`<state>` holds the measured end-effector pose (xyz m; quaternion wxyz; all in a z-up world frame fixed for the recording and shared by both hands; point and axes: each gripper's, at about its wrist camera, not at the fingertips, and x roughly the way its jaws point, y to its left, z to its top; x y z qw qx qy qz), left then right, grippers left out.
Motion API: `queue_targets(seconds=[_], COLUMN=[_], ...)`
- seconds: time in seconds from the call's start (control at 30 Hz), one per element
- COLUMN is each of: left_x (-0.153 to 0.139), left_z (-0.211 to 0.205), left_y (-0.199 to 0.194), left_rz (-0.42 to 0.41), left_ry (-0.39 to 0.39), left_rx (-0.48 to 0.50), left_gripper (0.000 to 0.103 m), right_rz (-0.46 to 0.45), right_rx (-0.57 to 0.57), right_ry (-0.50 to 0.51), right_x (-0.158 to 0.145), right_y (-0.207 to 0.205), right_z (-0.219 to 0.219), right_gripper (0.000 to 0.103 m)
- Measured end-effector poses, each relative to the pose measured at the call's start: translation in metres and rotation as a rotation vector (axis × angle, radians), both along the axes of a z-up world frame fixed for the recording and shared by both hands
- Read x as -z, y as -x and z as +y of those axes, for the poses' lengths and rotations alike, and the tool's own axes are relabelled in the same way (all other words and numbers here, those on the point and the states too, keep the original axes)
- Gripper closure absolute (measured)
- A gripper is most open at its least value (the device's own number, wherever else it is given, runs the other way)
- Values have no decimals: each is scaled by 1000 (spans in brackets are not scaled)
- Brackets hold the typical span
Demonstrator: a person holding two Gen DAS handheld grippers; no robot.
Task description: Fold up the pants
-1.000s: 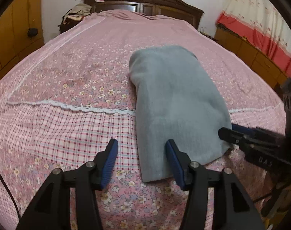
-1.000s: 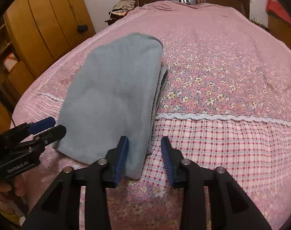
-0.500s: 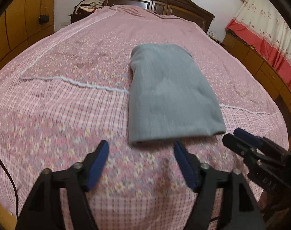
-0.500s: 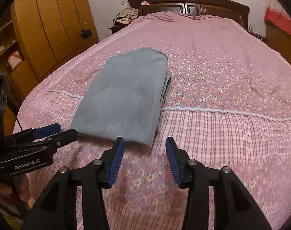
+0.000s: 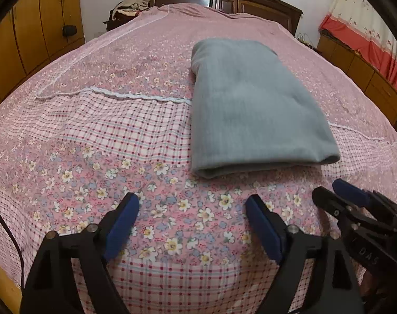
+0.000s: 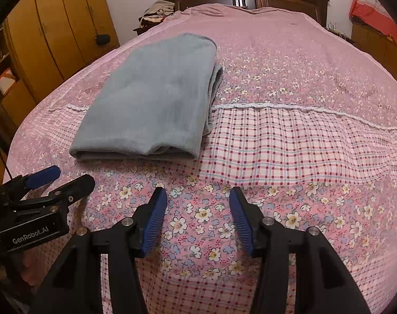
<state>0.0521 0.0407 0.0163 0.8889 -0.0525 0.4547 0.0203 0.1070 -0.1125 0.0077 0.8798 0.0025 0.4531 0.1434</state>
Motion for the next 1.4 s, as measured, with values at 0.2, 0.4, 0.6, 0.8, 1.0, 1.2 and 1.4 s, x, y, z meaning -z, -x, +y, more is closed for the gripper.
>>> queue_targets(seconds=[0.2, 0.4, 0.6, 0.8, 1.0, 1.2, 1.4], left_x=[1, 3, 4, 6, 8, 7, 7], left_z=[1, 4, 4, 4, 5, 5, 5], left_y=[3, -1, -2, 0, -1, -3, -3], left_rz=[1, 0, -2, -3, 4, 8, 6], left_ry=[16, 15, 16, 18, 21, 18, 19], left_rx=[-1, -1, -4, -7, -8, -4, -4], left_gripper=[15, 15, 14, 14, 14, 14, 14], right_rz=[3, 4, 5, 5, 5, 5, 5], right_rx=[4, 5, 7, 5, 5, 6, 7], right_ry=[-17, -19, -19, -19, -18, -16, -15], right_x=[2, 1, 1, 1, 2, 1, 4], right_y=[-1, -1, -1, -1, -2, -2, -2], right_z=[-1, -2, -2, -2, -3, -3, -1], right_gripper=[51, 50, 50, 49, 49, 49, 49])
